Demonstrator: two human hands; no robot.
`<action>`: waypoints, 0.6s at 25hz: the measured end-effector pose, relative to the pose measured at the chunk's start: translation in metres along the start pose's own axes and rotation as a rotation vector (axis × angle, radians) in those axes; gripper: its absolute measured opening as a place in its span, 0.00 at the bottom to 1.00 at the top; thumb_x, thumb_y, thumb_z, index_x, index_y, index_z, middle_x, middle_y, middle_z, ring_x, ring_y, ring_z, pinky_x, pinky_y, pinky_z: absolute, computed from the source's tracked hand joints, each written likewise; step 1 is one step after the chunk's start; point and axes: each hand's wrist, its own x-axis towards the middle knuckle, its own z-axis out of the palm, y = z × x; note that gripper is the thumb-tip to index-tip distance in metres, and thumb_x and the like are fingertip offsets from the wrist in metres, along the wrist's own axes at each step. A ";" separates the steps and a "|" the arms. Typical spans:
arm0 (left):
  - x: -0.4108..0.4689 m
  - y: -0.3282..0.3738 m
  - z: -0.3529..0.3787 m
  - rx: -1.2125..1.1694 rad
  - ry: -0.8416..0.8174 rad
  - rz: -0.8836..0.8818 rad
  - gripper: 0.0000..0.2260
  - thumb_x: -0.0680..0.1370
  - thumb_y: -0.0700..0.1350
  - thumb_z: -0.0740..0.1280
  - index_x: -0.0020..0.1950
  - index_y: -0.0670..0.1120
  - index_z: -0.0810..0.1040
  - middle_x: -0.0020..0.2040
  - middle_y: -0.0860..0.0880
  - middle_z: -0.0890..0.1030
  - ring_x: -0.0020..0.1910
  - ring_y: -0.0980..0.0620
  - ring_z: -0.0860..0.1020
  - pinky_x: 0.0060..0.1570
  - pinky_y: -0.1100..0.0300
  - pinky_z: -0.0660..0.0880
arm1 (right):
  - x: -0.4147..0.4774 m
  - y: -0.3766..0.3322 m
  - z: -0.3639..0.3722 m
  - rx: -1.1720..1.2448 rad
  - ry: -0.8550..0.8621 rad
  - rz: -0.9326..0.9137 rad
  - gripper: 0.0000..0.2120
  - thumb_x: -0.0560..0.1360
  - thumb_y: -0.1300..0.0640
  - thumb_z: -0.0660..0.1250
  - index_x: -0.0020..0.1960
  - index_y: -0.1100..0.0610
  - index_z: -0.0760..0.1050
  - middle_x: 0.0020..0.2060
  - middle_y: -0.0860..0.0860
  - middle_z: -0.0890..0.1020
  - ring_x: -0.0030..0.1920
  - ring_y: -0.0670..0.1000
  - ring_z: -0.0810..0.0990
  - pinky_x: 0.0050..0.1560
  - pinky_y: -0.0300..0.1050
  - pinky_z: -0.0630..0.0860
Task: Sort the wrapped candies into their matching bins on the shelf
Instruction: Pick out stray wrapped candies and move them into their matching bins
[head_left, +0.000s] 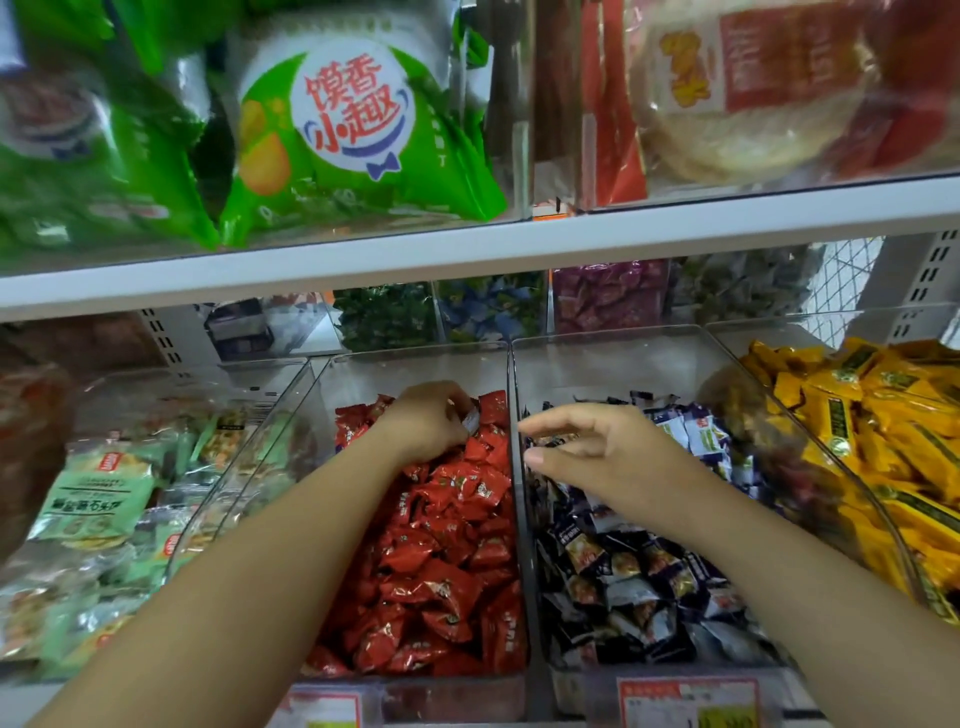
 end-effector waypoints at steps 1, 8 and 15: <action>-0.004 0.001 -0.003 -0.027 0.021 0.011 0.11 0.76 0.49 0.68 0.55 0.47 0.76 0.47 0.49 0.78 0.41 0.54 0.74 0.35 0.64 0.68 | 0.000 0.000 -0.003 0.009 0.047 -0.012 0.09 0.74 0.51 0.68 0.53 0.44 0.78 0.46 0.38 0.82 0.45 0.34 0.80 0.43 0.25 0.72; -0.048 0.054 -0.031 -0.375 0.295 0.241 0.06 0.75 0.44 0.68 0.51 0.52 0.75 0.44 0.57 0.77 0.40 0.59 0.76 0.33 0.74 0.70 | -0.004 0.009 -0.023 0.141 0.398 -0.013 0.06 0.76 0.58 0.66 0.46 0.48 0.79 0.41 0.48 0.83 0.40 0.40 0.81 0.39 0.28 0.74; -0.071 0.075 -0.033 -0.386 0.284 0.294 0.13 0.76 0.37 0.63 0.57 0.49 0.77 0.47 0.55 0.79 0.45 0.59 0.77 0.41 0.74 0.72 | -0.013 0.001 -0.025 0.209 0.496 -0.013 0.08 0.76 0.61 0.65 0.43 0.49 0.78 0.42 0.52 0.83 0.45 0.52 0.82 0.47 0.41 0.78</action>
